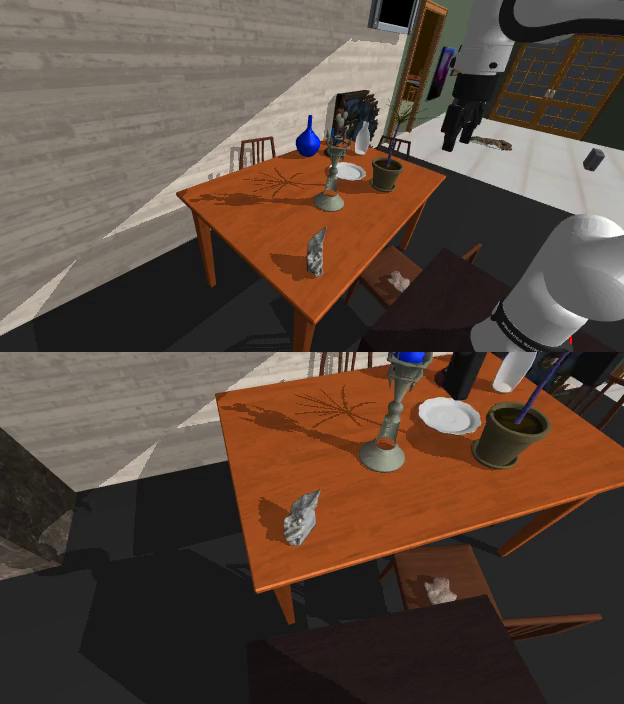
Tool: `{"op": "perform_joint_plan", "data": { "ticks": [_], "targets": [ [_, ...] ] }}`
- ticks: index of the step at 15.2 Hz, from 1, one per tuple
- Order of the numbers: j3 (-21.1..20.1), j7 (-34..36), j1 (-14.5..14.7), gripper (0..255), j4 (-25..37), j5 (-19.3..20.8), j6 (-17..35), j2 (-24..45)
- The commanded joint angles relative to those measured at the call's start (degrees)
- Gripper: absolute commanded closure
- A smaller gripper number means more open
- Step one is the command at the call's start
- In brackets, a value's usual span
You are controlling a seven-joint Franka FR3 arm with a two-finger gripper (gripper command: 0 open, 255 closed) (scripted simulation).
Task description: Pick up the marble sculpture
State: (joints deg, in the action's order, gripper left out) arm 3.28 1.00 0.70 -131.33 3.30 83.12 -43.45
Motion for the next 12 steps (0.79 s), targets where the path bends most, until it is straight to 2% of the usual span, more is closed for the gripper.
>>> {"op": "perform_joint_plan", "data": {
  "ticks": [1, 7, 12],
  "targets": [
    [0.00, 0.00, 0.00, 0, 0.00, 0.00, 0.00, 0.00],
    [-4.31, 7.42, 0.25, 0, -8.13, -1.95, 11.52, 2.92],
    [-7.96, 13.55, 0.43, 0, -12.57, -3.09, 21.67, 8.29]
  ]
}}
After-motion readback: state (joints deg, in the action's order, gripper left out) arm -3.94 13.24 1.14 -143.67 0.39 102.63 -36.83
